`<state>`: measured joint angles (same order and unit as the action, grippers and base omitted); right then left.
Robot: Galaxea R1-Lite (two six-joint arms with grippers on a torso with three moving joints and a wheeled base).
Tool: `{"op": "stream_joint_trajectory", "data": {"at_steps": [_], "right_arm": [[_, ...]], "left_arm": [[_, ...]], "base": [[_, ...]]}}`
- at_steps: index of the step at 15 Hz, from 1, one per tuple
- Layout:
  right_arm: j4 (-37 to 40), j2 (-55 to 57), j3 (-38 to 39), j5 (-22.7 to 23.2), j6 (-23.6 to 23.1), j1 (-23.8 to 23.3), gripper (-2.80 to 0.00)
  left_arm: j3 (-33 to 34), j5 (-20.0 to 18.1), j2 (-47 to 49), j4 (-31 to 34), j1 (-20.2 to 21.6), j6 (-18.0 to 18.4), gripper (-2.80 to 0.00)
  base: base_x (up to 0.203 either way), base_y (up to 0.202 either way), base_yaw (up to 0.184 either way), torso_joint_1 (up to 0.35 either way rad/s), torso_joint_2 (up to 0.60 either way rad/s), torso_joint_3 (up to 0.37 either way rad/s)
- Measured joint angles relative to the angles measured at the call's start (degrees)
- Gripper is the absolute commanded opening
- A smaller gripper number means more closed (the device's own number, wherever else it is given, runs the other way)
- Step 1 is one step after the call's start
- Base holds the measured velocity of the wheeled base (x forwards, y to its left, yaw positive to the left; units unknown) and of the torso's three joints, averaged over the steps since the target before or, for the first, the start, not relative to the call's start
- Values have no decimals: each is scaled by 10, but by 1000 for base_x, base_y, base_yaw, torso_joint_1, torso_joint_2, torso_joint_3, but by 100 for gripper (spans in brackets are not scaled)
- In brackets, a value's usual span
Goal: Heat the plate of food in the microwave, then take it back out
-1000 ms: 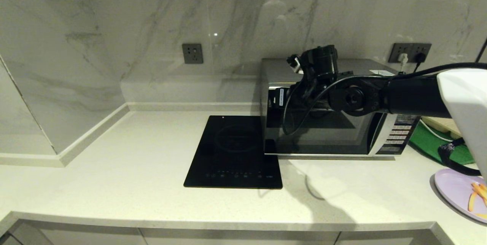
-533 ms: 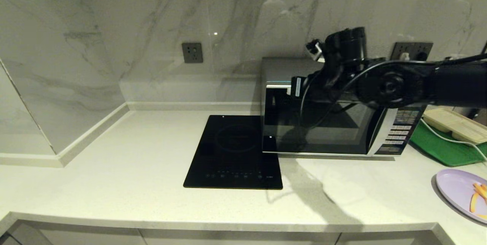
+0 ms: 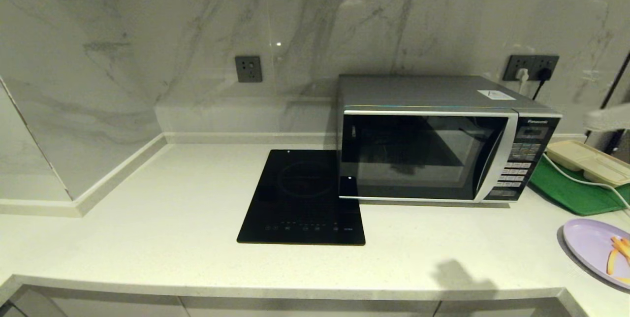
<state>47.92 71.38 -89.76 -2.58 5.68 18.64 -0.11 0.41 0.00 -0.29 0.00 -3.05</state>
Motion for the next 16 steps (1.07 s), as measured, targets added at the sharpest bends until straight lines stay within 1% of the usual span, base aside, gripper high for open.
{"op": "stream_joint_trajectory", "data": {"at_steps": [1, 3, 4, 5, 6, 7, 9, 11, 12, 13, 14, 16], "right_arm": [[73, -48, -8, -38, -6, -9, -280], [177, -139, -20, -95, 0, -32, -280], [211, -181, -24, -111, 3, -61, -280], [234, -220, -24, -113, 5, -95, -280], [250, -262, -18, -104, 7, -124, -280], [258, -310, -4, -94, 8, -142, -280], [265, -413, 48, -77, 9, -158, -280], [267, -525, 125, -63, 7, -168, -280], [269, -580, 166, -56, 13, -172, -280], [262, -626, 205, -45, 31, -175, -280], [237, -656, 251, -24, 45, -176, -280], [136, -691, 376, 20, 34, -179, -280]], "left_arm": [[0, 0, 0, 0, 0, 0, -280], [0, 0, 0, 0, 0, 0, -280], [0, 0, 0, 0, 0, 0, -280], [0, 0, 0, 0, 0, 0, -280], [0, 0, 0, 0, 0, 0, -280], [0, 0, 0, 0, 0, 0, -280], [0, 0, 0, 0, 0, 0, -280], [0, 0, 0, 0, 0, 0, -280], [0, 0, 0, 0, 0, 0, -280], [0, 0, 0, 0, 0, -1, -280], [0, 0, 0, 0, 0, -1, -280], [0, 0, 0, 0, 0, -1, -280]], "base": [[0, 0, 0, 0, 0, 0], [0, 0, 0, 0, 0, 0], [0, 0, 0, 0, 0, 0], [0, 0, 0, 0, 0, 0], [0, 0, 0, 0, 0, 0], [0, 0, 0, 0, 0, 0], [0, 0, 0, 0, 0, 0], [0, 0, 0, 0, 0, 0], [0, 0, 0, 0, 0, 0], [0, 0, 0, 0, 0, 0], [0, 0, 0, 0, 0, 0], [0, 0, 0, 0, 0, 0]]}}
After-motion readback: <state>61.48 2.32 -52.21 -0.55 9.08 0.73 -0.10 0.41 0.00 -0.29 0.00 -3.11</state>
